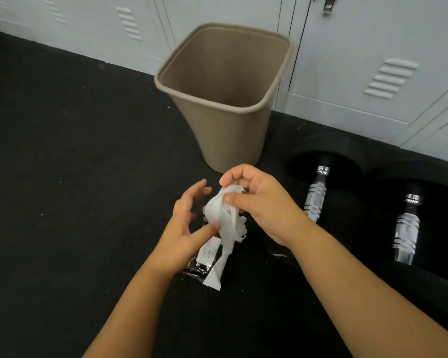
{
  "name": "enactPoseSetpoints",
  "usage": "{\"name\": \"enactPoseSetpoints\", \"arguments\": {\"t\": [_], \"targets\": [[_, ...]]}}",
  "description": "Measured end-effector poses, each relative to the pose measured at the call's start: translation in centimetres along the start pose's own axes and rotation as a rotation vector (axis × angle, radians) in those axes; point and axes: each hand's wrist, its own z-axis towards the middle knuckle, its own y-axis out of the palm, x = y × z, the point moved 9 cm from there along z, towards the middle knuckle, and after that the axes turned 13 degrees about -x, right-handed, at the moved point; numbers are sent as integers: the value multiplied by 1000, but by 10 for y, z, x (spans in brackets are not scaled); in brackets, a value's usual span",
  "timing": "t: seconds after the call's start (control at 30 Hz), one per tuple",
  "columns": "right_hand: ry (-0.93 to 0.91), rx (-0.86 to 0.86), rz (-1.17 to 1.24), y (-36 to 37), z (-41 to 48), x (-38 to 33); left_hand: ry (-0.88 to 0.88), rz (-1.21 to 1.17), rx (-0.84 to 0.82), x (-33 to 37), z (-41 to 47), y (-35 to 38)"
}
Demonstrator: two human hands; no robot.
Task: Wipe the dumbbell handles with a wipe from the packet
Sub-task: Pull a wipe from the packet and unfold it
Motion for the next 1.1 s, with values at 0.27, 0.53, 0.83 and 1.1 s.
{"name": "enactPoseSetpoints", "arguments": {"t": [0.27,0.53,0.83,1.1], "targets": [[-56,17,150,-64,-28,-56,245,-160,-96,119,39,22],[74,-26,117,-127,-84,-77,287,-129,-206,213,79,83],[-73,44,555,-193,-176,-76,-22,-443,-563,239,117,166],[-374,149,876,-204,-207,-62,-152,-1156,-880,221,91,261]]}}
